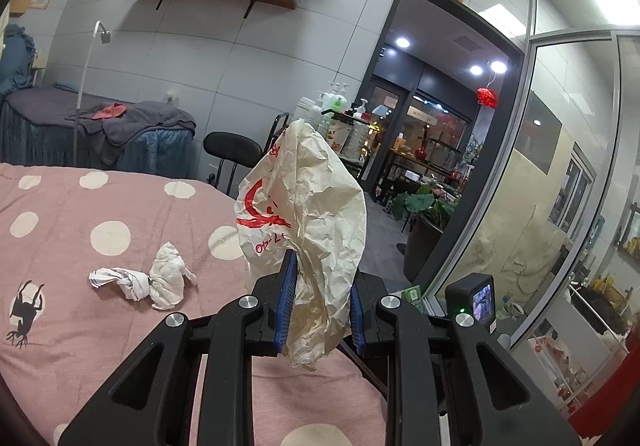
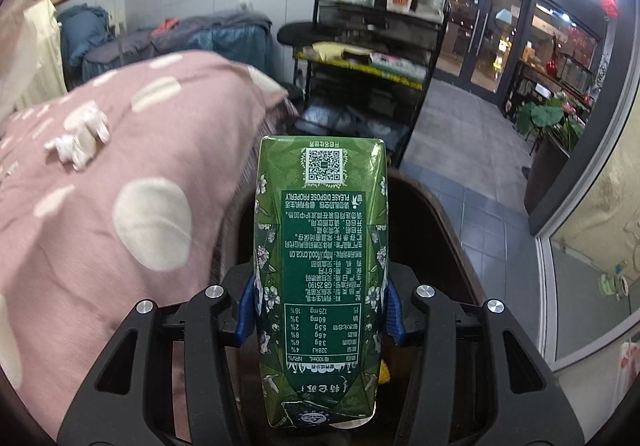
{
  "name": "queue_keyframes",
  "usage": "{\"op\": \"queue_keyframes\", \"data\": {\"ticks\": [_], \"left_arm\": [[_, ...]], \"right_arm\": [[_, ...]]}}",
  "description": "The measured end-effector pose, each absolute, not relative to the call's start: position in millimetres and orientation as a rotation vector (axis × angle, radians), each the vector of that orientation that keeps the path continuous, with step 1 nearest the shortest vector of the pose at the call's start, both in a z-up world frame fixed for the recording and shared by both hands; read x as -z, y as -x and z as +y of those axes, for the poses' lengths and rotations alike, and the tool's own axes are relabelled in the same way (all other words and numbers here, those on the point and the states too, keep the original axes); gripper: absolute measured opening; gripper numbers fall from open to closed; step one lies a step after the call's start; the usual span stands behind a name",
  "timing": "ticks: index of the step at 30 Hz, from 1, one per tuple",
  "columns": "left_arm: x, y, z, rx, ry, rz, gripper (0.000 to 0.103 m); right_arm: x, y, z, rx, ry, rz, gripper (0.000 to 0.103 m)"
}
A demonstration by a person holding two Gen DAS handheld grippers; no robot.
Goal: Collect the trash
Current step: 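Carry the green juice carton and white paper bag over the brown bin with both tools, then open the right tool to drop the carton while the left tool drops the paper bag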
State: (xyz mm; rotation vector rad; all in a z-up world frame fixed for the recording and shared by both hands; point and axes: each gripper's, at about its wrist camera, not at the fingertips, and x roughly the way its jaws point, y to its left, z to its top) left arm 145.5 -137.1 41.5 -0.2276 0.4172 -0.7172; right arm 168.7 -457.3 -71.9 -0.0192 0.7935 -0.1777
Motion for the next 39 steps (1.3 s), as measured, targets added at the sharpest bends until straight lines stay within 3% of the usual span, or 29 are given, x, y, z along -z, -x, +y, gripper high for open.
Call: {"op": "queue_keyframes", "data": {"ticks": [13, 15, 17, 24, 27, 39], "left_arm": [[-38.0, -152.7, -159.3, 0.773, 0.206, 0.456, 0.023], [-37.3, -153.4, -162.6, 0.784, 0.206, 0.463, 0.023], [-36.5, -156.2, -165.6, 0.799, 0.208, 0.476, 0.023], [-35.1, -157.7, -180.5, 0.852, 0.212, 0.505, 0.023], [-34.6, -157.2, -190.8, 0.884, 0.211, 0.517, 0.023], [-13.2, -158.2, -252.7, 1.032, 0.222, 0.655, 0.023]], "right_arm": [[108.0, -179.8, -455.7, 0.168, 0.059, 0.975, 0.051], [110.6, -179.8, -452.8, 0.167, 0.077, 0.984, 0.053], [112.3, -177.8, -452.3, 0.17, 0.079, 0.983, 0.065], [102.1, -152.9, -455.6, 0.176, -0.006, 0.92, 0.069], [93.5, -141.0, -457.6, 0.185, -0.049, 0.871, 0.076], [66.1, -83.6, -478.3, 0.332, -0.171, 0.699, 0.079]]}}
